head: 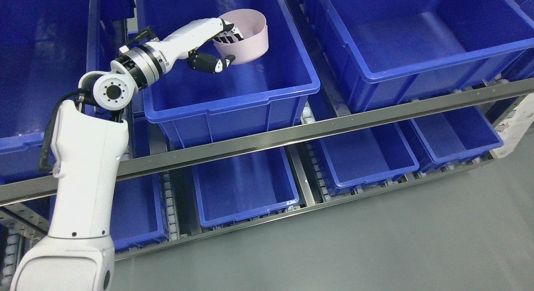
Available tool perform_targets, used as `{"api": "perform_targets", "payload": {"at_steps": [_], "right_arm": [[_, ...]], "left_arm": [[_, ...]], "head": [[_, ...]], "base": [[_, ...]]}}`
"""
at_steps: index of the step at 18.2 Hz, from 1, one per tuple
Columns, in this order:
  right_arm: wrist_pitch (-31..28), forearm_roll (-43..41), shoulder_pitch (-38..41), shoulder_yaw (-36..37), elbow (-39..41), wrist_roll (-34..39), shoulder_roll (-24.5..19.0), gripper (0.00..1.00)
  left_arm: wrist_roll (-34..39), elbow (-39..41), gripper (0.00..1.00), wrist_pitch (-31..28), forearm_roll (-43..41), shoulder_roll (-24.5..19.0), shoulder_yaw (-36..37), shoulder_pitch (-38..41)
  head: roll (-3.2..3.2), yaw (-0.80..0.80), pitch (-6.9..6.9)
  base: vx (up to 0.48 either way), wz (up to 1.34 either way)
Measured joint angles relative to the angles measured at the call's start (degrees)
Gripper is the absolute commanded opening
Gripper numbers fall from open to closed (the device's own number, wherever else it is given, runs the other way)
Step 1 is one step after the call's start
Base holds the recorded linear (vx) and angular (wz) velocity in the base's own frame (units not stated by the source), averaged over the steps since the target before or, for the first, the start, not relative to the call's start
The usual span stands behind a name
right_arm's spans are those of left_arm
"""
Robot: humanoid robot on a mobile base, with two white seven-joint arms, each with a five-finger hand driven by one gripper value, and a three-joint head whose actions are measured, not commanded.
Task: Stack pink IKEA bowls on left shelf middle
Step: 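Lower the stacked bowls into the middle-shelf blue bin and release, then withdraw the left hand up and away from the bin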
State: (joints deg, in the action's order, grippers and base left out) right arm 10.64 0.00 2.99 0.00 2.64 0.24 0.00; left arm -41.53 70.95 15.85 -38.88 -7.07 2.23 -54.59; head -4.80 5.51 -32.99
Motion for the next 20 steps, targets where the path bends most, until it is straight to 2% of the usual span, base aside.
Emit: {"api": "perform_targets", "payload": {"at_steps": [6,11,14,15,18,20], "right_arm": [[0.0,0.0,0.0,0.0,0.0,0.1,0.0,1.00],[0.0,0.0,0.0,0.0,0.0,0.3,0.0,1.00],[0.0,0.0,0.0,0.0,0.0,0.2,0.0,1.00],[0.0,0.0,0.0,0.0,0.0,0.2,0.0,1.00],[0.0,0.0,0.0,0.0,0.0,0.0,0.0,1.00],[0.0,0.0,0.0,0.0,0.0,0.0,0.0,1.00]], "left_arm": [[3.4,-3.0,0.62,-0.2,0.1,0.4,0.0,0.3],[8.6,-4.4,0.74,0.1,0.8,2.3,-1.0,0.8],[11.3,-5.0,0.92,0.1,4.2,3.5,-2.9,1.0],[14.0,-5.1,0.96,-0.8,6.4,3.8,-3.4,1.1],[27.8,-5.3,0.98,-4.8,16.1,4.7,-4.9,1.7],[34.0,-4.4,0.99,-8.5,22.0,5.1,-5.5,3.1]], "head": [[0.00,0.00,0.00],[0.00,0.00,0.00],[0.00,0.00,0.00],[0.00,0.00,0.00],[0.00,0.00,0.00],[0.00,0.00,0.00]], "base": [[0.000,0.00],[0.000,0.00],[0.000,0.00],[0.000,0.00],[0.000,0.00],[0.000,0.00]]}}
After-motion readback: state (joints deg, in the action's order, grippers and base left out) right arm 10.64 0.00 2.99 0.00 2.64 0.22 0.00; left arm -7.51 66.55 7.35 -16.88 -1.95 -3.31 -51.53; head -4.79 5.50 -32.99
